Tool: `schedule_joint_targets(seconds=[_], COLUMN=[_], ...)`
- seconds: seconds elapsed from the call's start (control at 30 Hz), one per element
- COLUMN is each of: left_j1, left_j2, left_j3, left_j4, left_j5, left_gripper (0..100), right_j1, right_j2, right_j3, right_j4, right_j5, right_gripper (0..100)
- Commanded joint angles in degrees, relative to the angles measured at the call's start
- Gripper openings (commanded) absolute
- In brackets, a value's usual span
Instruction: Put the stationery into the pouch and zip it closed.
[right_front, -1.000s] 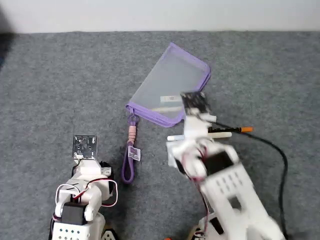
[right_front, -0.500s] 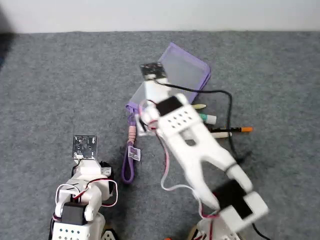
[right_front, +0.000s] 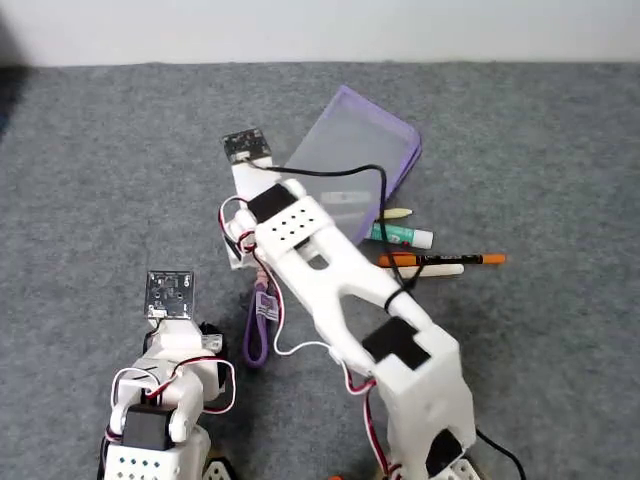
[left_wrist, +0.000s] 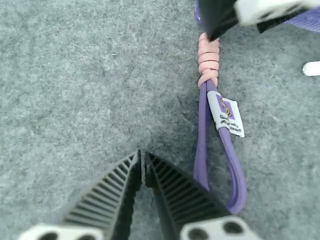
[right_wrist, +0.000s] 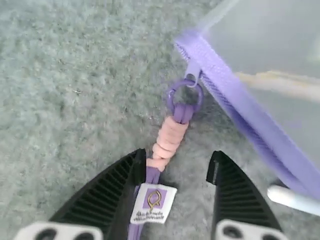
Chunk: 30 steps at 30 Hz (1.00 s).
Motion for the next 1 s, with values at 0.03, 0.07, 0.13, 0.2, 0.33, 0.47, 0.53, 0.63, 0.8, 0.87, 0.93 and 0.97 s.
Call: schedule_joint_targets(seconds=[0.03, 0.07, 0.13, 0.2, 0.33, 0.47, 0.53, 0.63, 0.8, 0.87, 0.93, 0.97], left_j1=[-0.4, -0.4, -0.4, -0.4, -0.4, -0.4, -0.4, -0.4, -0.4, -0.4, -0.4, -0.4], left_j2=[-0.5, -0.5, -0.5, -0.5, -0.5, -0.5, -0.5, -0.5, -0.5, -0.5, -0.5, -0.5], left_j3=[-0.5, -0.5, -0.5, -0.5, -0.5, -0.5, -0.5, -0.5, -0.5, -0.5, -0.5, -0.5], left_j4=[0.3, 0.3, 0.3, 0.3, 0.3, 0.3, 0.3, 0.3, 0.3, 0.3, 0.3, 0.3], left_j5=[-0.1, -0.1, -0.1, -0.1, -0.1, -0.1, -0.1, -0.1, -0.1, -0.1, -0.1, -0.1], left_gripper=[1, 1, 1, 1, 1, 1, 1, 1, 1, 1, 1, 1], right_j1=[-0.6, -0.6, -0.6, -0.5, -0.4, 0.1, 0.2, 0.2, 0.6, 0.7, 0.7, 0.7], right_j2=[2.9, 4.2, 7.0, 9.9, 13.2, 13.2, 13.2, 12.7, 7.3, 4.2, 1.2, -0.4], right_j3=[-5.9, -6.9, -9.3, -11.2, -12.3, -12.4, -12.4, -12.5, -12.5, -12.5, -12.5, -12.5], right_j4=[0.0, 0.2, 0.5, 0.6, 0.7, 3.5, 5.9, 8.7, 15.0, 17.5, 19.8, 21.1], right_j5=[-0.4, -0.4, -0.4, -0.4, -0.4, -0.4, -0.5, -0.5, -0.5, -0.5, -0.4, -0.4], right_gripper=[21.9, 21.9, 21.9, 21.9, 14.0, 1.3, 4.0, 0.6, 0.9, 0.9, 0.9, 0.9])
